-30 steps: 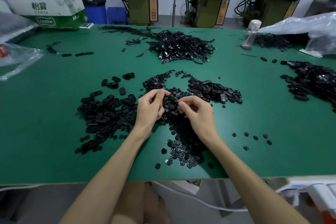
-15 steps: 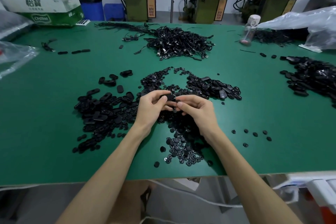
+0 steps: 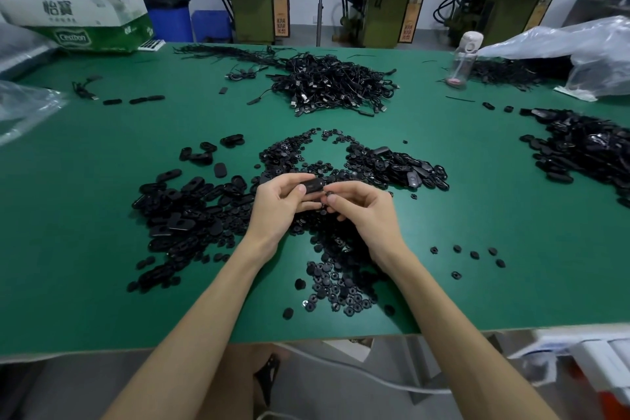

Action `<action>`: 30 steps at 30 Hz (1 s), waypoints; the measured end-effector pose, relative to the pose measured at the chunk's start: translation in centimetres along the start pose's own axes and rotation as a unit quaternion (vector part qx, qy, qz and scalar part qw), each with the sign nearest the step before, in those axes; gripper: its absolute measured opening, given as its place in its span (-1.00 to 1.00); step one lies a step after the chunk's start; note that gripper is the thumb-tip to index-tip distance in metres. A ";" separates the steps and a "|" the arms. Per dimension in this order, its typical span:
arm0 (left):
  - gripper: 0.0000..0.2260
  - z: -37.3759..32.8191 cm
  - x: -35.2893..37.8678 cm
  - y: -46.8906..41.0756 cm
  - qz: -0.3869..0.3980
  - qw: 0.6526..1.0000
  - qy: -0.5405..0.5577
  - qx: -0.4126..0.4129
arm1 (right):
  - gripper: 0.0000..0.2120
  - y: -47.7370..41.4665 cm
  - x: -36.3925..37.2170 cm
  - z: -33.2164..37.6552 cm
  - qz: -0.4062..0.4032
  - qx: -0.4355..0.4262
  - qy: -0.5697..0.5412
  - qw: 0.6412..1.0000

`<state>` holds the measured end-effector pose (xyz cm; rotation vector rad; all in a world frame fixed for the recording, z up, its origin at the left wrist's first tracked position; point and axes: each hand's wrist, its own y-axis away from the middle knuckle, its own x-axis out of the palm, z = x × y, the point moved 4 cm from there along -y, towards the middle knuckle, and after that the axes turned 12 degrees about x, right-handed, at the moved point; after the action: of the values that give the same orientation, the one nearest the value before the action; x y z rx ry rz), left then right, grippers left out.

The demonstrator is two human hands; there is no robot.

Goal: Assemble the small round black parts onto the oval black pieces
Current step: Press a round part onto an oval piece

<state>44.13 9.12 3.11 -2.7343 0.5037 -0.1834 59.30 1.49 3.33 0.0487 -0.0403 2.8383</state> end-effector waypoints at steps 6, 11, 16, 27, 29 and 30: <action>-0.77 -0.2 0.2 0.1 0.006 1.000 0.012 0.005 | -0.88 -0.2 -0.2 -0.4 -0.013 0.011 -0.025 1.000; -0.78 -0.2 0.2 0.2 0.019 0.999 0.030 0.016 | -0.92 -0.2 -0.4 -0.4 -0.028 -0.006 -0.007 1.000; -0.81 -0.2 0.2 0.1 0.022 0.999 0.032 0.019 | -0.92 -0.2 -0.4 -0.4 -0.032 -0.002 -0.002 0.999; -0.93 -0.3 -0.1 0.1 0.007 1.000 0.008 0.029 | -0.87 -0.2 -0.3 -0.4 -0.031 0.012 0.003 0.999; -0.89 -0.3 -0.2 0.1 0.009 0.999 0.003 0.032 | -0.86 -0.2 -0.2 -0.3 -0.029 0.010 0.009 1.000; -0.85 -0.3 -0.1 0.1 0.017 0.999 -0.007 0.033 | -0.85 -0.1 -0.2 -0.3 -0.027 0.009 0.012 1.000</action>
<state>43.93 8.97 3.34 -2.6587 0.5310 -0.1688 59.56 1.57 3.03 0.0199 -0.0087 2.7840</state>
